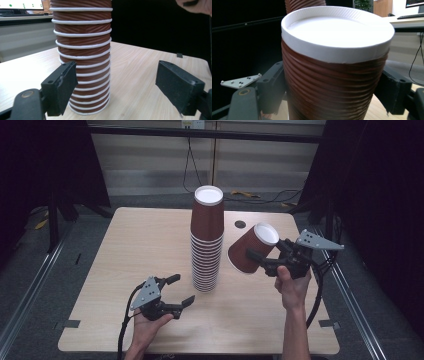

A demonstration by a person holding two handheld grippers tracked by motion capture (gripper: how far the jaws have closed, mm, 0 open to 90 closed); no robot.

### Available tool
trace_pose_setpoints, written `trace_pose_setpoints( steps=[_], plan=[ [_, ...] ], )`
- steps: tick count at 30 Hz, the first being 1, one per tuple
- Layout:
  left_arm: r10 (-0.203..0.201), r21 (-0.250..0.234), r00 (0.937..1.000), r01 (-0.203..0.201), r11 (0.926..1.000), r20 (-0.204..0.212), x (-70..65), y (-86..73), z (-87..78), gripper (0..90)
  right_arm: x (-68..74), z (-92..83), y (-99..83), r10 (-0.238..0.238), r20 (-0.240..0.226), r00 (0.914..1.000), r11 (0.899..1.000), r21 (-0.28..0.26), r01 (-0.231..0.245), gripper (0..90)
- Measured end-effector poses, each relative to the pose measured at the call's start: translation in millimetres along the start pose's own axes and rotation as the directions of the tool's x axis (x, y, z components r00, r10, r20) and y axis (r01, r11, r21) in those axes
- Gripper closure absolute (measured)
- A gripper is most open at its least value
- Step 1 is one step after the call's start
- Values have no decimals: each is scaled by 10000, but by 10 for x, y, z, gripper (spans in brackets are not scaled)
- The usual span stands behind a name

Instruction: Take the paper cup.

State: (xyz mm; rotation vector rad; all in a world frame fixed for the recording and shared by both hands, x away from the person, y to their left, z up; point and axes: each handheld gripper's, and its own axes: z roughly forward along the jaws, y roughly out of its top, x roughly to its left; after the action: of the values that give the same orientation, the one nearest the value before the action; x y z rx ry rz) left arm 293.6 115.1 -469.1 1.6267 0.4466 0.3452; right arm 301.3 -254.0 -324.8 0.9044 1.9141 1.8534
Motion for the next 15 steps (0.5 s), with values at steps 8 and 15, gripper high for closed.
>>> trace_pose_setpoints(
  steps=[8,15],
  plan=[
    [195,30,9984,-197,9998,528,-60,77,40,159,135,98,-192,-24,-191,9998,9985,555,35,197],
    [231,73,9945,-240,9997,1024,-116,75,94,157,205,134,-443,259,-313,9992,9962,838,-232,197]
  ],
)
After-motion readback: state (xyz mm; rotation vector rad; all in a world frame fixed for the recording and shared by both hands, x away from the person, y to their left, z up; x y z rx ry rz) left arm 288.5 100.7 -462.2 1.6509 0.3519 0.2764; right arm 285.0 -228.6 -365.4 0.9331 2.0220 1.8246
